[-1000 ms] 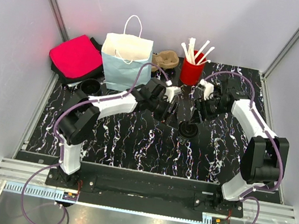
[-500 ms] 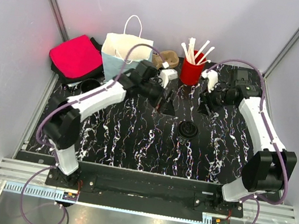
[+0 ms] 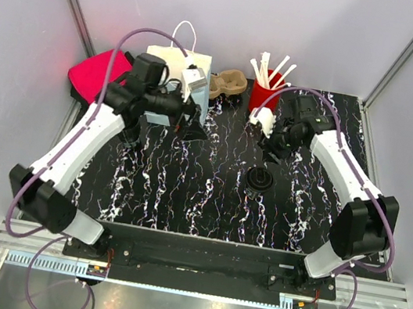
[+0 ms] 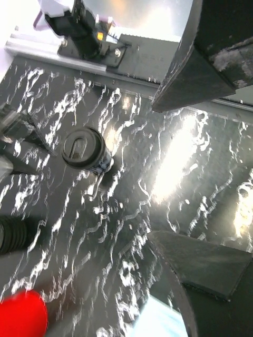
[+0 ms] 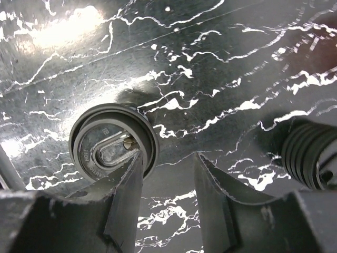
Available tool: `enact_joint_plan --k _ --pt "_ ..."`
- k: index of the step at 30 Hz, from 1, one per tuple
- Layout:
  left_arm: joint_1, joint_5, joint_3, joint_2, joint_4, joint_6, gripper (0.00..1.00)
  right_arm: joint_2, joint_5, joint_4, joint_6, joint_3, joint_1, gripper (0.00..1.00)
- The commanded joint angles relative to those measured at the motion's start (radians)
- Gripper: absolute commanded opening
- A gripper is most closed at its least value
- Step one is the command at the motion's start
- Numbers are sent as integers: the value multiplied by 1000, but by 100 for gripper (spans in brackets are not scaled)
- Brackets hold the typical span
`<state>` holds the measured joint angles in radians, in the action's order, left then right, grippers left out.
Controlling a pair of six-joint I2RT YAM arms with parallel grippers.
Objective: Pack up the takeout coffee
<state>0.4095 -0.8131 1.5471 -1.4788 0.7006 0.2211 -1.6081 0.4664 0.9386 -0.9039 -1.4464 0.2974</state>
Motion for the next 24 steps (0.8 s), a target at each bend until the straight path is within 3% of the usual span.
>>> enact_joint_plan --k 1,12,24 --pt "-58 115 -62 104 -29 25 99 -12 -49 -15 -67 4 43 49" --pt "-231 57 -156 166 -147 -111 99 -56 -161 -1 -113 40 112 53" --pt "-247 20 -182 167 -187 -155 99 -78 -209 29 -122 40 140 49"
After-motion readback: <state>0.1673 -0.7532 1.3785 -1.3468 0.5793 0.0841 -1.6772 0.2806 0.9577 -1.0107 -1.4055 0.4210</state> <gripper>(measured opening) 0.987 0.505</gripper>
